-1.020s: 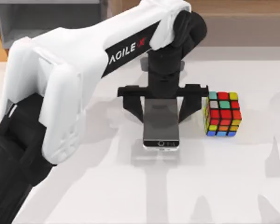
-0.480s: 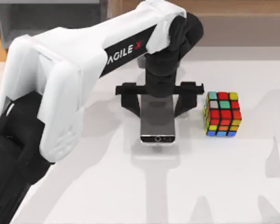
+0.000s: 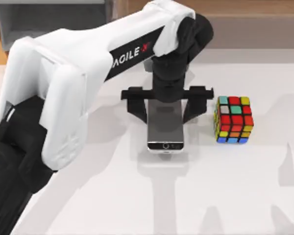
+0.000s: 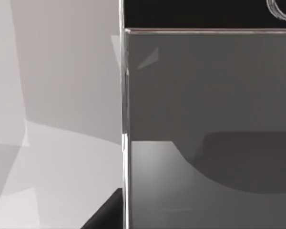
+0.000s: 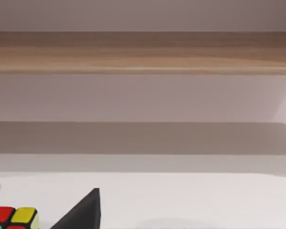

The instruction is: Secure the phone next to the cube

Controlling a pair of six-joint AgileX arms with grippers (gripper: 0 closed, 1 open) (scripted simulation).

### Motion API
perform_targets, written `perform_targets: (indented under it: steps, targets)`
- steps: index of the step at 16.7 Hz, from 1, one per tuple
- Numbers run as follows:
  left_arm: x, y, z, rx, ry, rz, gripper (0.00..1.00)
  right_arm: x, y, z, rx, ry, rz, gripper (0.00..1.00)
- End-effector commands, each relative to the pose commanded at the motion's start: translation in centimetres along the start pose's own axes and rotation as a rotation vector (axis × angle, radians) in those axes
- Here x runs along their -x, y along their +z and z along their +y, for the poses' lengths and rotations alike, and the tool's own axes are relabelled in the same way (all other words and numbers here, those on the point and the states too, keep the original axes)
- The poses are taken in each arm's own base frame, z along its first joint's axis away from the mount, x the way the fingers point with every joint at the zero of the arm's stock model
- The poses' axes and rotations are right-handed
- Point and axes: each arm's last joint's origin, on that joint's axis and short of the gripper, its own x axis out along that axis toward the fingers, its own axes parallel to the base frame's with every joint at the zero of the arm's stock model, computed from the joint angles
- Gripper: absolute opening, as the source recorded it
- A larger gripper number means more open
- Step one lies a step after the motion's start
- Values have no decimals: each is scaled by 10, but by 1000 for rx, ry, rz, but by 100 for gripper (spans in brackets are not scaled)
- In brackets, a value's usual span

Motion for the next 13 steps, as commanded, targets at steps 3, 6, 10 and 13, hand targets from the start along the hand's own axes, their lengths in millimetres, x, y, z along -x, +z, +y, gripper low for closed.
perform_targets:
  steps: [3, 6, 10, 13]
  targets:
    - [0, 0, 0, 0, 0, 0, 60, 0, 0, 0, 0, 0, 0, 100]
    - [0, 0, 0, 0, 0, 0, 83, 0, 0, 0, 0, 0, 0, 100]
    - [0, 0, 0, 0, 0, 0, 100, 0, 0, 0, 0, 0, 0, 100]
    - [0, 0, 0, 0, 0, 0, 100, 0, 0, 0, 0, 0, 0, 100]
